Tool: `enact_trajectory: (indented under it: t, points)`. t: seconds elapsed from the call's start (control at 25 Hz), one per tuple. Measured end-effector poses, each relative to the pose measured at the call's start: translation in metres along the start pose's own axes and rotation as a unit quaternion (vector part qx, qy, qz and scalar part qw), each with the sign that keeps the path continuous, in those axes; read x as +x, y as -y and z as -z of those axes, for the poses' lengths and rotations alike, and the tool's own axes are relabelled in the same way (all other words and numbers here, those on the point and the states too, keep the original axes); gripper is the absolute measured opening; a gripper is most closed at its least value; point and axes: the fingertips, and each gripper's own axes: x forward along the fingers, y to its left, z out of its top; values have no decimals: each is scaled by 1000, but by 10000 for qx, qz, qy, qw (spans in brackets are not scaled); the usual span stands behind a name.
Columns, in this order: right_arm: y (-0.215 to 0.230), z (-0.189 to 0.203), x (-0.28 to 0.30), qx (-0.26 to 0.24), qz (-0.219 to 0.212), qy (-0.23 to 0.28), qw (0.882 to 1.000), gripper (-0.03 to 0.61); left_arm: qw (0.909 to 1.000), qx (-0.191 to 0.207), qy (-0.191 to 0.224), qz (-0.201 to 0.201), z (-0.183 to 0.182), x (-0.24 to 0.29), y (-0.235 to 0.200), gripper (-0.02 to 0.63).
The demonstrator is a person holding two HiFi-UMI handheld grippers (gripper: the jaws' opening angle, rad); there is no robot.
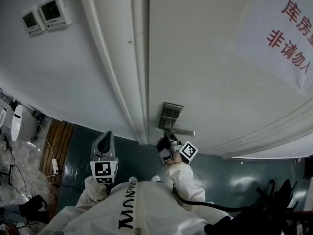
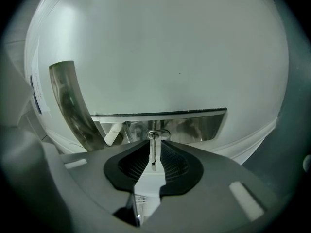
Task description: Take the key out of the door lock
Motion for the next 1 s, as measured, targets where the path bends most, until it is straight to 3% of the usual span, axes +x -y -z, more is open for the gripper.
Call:
enact_trajectory:
  t: [0.16, 1.0]
  points:
    - [-1, -1, 1, 1, 25, 15, 10000, 12, 10000, 13, -15, 35, 1, 0, 2, 0]
    - [-3, 7, -8, 15, 81, 231, 9997, 21, 9999, -10, 21, 120, 2, -13, 2, 0]
